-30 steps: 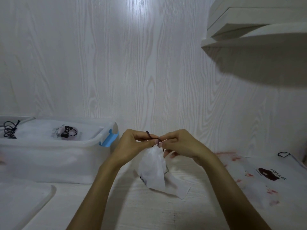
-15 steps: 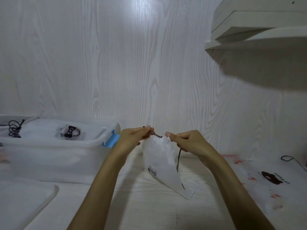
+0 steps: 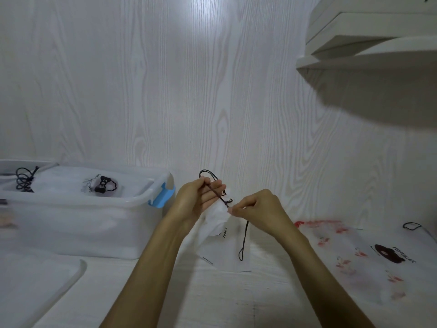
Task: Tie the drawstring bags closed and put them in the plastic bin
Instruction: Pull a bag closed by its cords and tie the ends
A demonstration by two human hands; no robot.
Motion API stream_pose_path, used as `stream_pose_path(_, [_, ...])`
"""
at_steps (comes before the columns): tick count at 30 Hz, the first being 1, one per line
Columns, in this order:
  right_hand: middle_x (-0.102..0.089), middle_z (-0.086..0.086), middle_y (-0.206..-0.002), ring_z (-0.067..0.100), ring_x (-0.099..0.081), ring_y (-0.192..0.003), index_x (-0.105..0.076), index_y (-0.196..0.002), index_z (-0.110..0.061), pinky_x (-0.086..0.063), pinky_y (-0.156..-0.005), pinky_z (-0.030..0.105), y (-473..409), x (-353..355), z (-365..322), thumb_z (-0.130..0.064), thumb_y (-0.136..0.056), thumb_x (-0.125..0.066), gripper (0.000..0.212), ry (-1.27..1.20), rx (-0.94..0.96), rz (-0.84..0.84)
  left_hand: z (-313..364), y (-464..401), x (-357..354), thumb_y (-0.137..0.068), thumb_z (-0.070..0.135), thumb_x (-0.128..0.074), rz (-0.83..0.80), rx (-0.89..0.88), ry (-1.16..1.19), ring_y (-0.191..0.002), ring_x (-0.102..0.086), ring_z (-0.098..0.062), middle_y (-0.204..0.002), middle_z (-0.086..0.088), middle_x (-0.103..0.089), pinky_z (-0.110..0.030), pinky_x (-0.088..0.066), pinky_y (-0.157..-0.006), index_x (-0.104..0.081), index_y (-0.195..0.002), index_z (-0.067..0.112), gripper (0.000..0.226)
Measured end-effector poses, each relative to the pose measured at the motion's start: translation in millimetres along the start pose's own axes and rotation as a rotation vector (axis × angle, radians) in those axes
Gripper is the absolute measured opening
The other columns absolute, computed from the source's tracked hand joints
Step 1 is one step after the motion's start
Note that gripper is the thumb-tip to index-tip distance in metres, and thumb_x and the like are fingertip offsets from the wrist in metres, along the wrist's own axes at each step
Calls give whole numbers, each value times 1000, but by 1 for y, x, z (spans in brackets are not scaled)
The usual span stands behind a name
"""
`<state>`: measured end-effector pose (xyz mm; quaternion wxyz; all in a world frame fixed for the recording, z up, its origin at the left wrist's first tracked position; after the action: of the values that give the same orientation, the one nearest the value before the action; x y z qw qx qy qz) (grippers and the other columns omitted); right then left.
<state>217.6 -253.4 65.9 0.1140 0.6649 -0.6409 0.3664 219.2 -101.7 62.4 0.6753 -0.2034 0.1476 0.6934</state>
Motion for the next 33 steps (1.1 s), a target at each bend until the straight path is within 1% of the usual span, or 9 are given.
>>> stream_pose_path(3, [-59, -13, -52, -4, -52, -46, -76, -74, -18, -39, -51, 8, 0, 5, 4, -28, -77, -76, 10, -62, -49, -97, -9, -2, 0, -100, 10, -38, 7, 44, 148, -41, -47, -7, -49, 4, -45, -22, -54, -57, -48, -72, 11, 30])
stream_pose_path(6, [-65, -1, -60, 2, -56, -49, -75, -76, -13, -45, -53, 13, 1, 4, 8, -24, -79, -75, 11, -66, -117, -231, -13, -5, -2, -99, 9, -37, -13, 8, 27, -39, -32, -5, -46, 7, -34, -19, -39, -50, -46, -73, 13, 28])
stream_pose_path(10, [-67, 3, -66, 5, -61, -53, -75, -87, -6, -51, -57, 14, 3, 1, 8, -21, -83, -72, 15, -21, -169, -373, -14, -5, -3, -99, 12, -40, -5, -6, -96, -37, -32, -3, -44, 9, -35, -16, -36, -43, -50, -75, 13, 26])
stream_pose_path(13, [-70, 3, -70, 6, -64, -59, -75, -86, -9, -53, -63, 15, 7, 9, 6, -26, -84, -69, 18, -135, -168, -436, -8, -1, -4, -99, 19, -43, -26, -18, -270, -44, -46, -4, -51, 7, -48, -19, -48, -58, -60, -82, 12, 25])
stream_pose_path(16, [-70, 1, -73, 5, -62, -63, -74, -83, -11, -49, -63, 15, 7, 20, 10, -32, -85, -66, 23, -385, -204, -433, -2, 4, -6, -99, 28, -45, -92, -16, -458, -56, -58, -3, -61, 7, -58, -22, -51, -69, -69, -91, 18, 27])
stream_pose_path(20, [-72, -2, -85, 3, -59, -67, -72, -95, -12, -45, -66, 15, 4, 24, 15, -18, -90, -58, 17, -629, -136, -449, -2, 6, -13, -97, 36, -47, -145, -17, -686, -65, -57, -1, -65, 12, -62, -22, -44, -74, -73, -95, 29, 27])
stream_pose_path(24, [-73, -6, -85, 2, -51, -66, -77, -90, -19, -40, -71, 19, 3, 27, 16, -30, -77, -67, 20, -532, -45, -330, -4, 6, -13, -94, 40, -51, -167, -14, -730, -68, -56, -2, -71, 10, -64, -22, -41, -73, -74, -97, 31, 25])
stream_pose_path(28, [-73, -14, -76, -10, -61, -70, -75, -84, -21, -41, -66, 8, 3, 27, 9, -27, -79, -69, 10, -484, 47, -192, -5, 5, -13, -90, 41, -57, -161, -3, -755, -63, -54, -2, -67, 10, -63, -20, -42, -68, -75, -86, 22, 27])
stream_pose_path(33, [-61, -20, -64, -1, -43, -62, -74, -103, -23, -36, -74, 17, 4, 22, 7, -29, -91, -57, 22, -453, 87, -199, -6, 4, -16, -91, 34, -58, -198, -24, -784, -60, -48, -1, -57, 15, -54, -19, -42, -66, -72, -77, 22, 24])
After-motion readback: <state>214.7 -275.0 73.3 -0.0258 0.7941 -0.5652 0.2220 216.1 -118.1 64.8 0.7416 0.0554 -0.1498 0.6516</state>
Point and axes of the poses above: each hand's wrist, its own y-axis away from the middle knuckle, its own x-axis out of the back of the hand, z = x × y, the point moved 4 cm from there along -y, towards the middle knuckle
